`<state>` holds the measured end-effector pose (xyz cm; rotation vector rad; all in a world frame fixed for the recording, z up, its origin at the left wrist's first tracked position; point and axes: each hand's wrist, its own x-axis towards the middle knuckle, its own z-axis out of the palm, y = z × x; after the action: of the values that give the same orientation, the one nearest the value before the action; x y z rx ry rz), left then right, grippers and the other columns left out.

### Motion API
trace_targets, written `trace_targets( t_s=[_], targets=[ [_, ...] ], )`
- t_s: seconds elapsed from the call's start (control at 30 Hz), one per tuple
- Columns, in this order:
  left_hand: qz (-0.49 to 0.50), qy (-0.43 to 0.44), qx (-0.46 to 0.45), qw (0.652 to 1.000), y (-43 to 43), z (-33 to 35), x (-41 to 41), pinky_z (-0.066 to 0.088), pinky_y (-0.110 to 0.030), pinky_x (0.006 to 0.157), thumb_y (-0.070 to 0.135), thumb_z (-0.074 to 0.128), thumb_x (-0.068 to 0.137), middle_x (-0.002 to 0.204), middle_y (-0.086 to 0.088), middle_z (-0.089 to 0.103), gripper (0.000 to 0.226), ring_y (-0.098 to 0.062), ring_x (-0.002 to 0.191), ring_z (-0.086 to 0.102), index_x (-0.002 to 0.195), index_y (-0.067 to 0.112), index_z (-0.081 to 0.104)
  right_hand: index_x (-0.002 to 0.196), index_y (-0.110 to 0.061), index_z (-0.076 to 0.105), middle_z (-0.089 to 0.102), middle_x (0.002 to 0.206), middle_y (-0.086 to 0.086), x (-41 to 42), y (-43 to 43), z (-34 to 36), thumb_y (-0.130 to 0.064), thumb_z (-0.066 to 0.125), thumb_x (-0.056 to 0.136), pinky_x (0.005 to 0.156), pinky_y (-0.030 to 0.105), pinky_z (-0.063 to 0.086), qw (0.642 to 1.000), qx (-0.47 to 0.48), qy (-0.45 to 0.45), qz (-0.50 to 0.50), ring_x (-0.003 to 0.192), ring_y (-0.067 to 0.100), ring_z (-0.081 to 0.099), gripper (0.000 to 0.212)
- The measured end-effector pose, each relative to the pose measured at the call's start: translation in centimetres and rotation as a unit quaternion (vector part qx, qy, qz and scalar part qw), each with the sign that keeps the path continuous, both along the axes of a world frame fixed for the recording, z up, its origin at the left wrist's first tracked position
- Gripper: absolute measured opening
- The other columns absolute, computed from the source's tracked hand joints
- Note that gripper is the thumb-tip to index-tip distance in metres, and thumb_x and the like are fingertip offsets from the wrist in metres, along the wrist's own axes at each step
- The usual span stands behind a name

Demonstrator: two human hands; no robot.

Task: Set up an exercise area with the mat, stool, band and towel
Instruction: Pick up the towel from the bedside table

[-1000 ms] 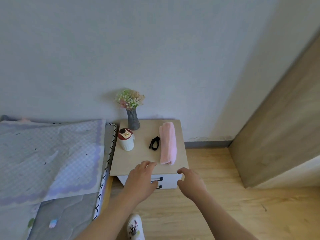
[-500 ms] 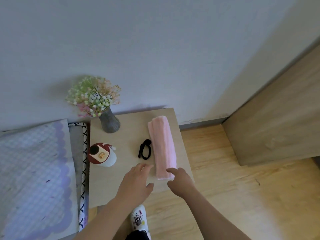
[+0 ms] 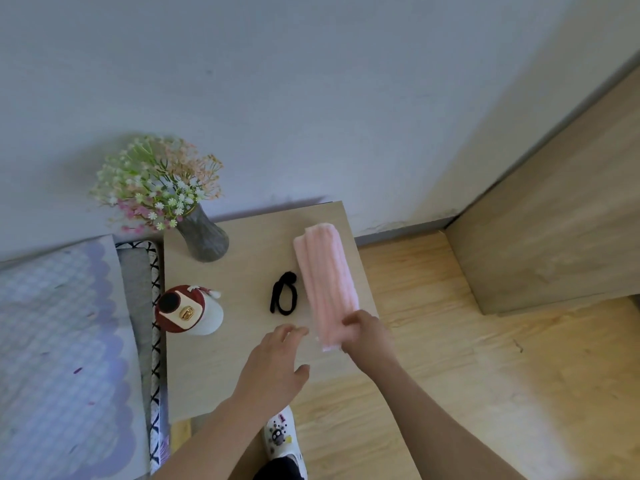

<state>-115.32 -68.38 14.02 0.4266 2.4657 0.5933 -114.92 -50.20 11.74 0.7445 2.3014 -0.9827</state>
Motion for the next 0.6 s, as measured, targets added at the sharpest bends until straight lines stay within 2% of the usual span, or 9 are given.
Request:
trace_targets(
  t_s=[0.07,0.17,0.23,0.33,0.4,0.47,0.53,0.6],
  targets=[
    [0.012,0.027,0.012,0.999,0.9,1.5,0.0,0.033,-0.027,0.105,0.030,0.053,0.092,0.149,0.006,0.030,0.058,-0.015,0.132,0.034,0.145,0.025,0.030,0.110,-0.024,0.059,0.062,0.107,0.000,0.1,1.0,2.5,-0.008,0.058,0.073,0.060,0.022,0.044,0.998,-0.016,0.045,-0.029,0.087,0.018,0.059,0.040],
    [0.027,0.072,0.039,0.996,2.6,5.1,0.4,0.034,-0.027,0.103,0.028,0.058,0.089,0.149,0.004,0.030,0.064,-0.017,0.133,0.034,0.146,0.023,0.029,0.107,-0.023,0.056,0.062,0.092,-0.006,1.1,2.7,7.5,-0.012,0.059,0.079,0.054,0.019,0.038,0.995,-0.011,0.096,-0.013,0.080,0.013,0.057,0.030],
    [0.024,0.102,0.067,0.992,3.9,7.6,1.0,0.037,-0.027,0.099,0.027,0.064,0.085,0.146,0.006,0.033,0.070,-0.017,0.131,0.037,0.146,0.025,0.029,0.104,-0.022,0.058,0.060,0.084,-0.008,2.2,4.0,11.1,-0.014,0.056,0.083,0.055,0.020,0.039,0.992,-0.003,0.127,-0.009,0.079,0.014,0.057,0.023],
    [0.003,0.116,0.106,0.988,6.6,11.6,2.7,0.038,-0.027,0.098,0.028,0.070,0.078,0.145,0.009,0.033,0.077,-0.015,0.131,0.037,0.144,0.028,0.032,0.102,-0.017,0.061,0.065,0.089,-0.002,4.3,6.1,16.0,-0.013,0.052,0.085,0.068,0.028,0.047,0.988,-0.003,0.155,-0.012,0.087,0.019,0.059,0.020],
    [-0.010,0.118,0.126,0.985,8.5,14.1,4.5,0.039,-0.028,0.097,0.032,0.069,0.079,0.140,0.010,0.039,0.068,-0.013,0.126,0.041,0.140,0.028,0.040,0.099,-0.017,0.063,0.067,0.090,0.000,6.2,7.5,18.5,-0.010,0.050,0.083,0.076,0.032,0.050,0.986,-0.009,0.168,-0.015,0.090,0.021,0.061,0.022],
    [-0.011,0.113,0.147,0.983,10.2,16.4,6.6,0.043,-0.028,0.088,0.033,0.063,0.084,0.125,0.012,0.052,0.045,-0.011,0.115,0.051,0.127,0.030,0.051,0.101,-0.020,0.065,0.068,0.093,-0.001,8.5,9.0,20.7,-0.008,0.048,0.082,0.079,0.034,0.053,0.983,-0.005,0.181,-0.010,0.092,0.020,0.062,0.028],
    [-0.011,0.115,0.164,0.980,11.5,18.2,8.7,0.048,-0.032,0.081,0.030,0.060,0.086,0.107,0.013,0.062,0.028,-0.011,0.101,0.059,0.114,0.032,0.059,0.106,-0.023,0.066,0.069,0.099,-0.001,11.0,10.5,22.6,-0.008,0.048,0.082,0.078,0.030,0.051,0.980,0.001,0.196,-0.011,0.094,0.018,0.062,0.034],
    [-0.014,0.123,0.172,0.977,12.4,19.4,10.5,0.051,-0.033,0.077,0.027,0.059,0.086,0.098,0.013,0.066,0.023,-0.009,0.089,0.061,0.108,0.033,0.062,0.113,-0.025,0.065,0.068,0.104,-0.003,13.2,11.7,23.9,-0.009,0.047,0.084,0.078,0.026,0.047,0.976,0.010,0.215,-0.025,0.096,0.016,0.060,0.037]
  ],
)
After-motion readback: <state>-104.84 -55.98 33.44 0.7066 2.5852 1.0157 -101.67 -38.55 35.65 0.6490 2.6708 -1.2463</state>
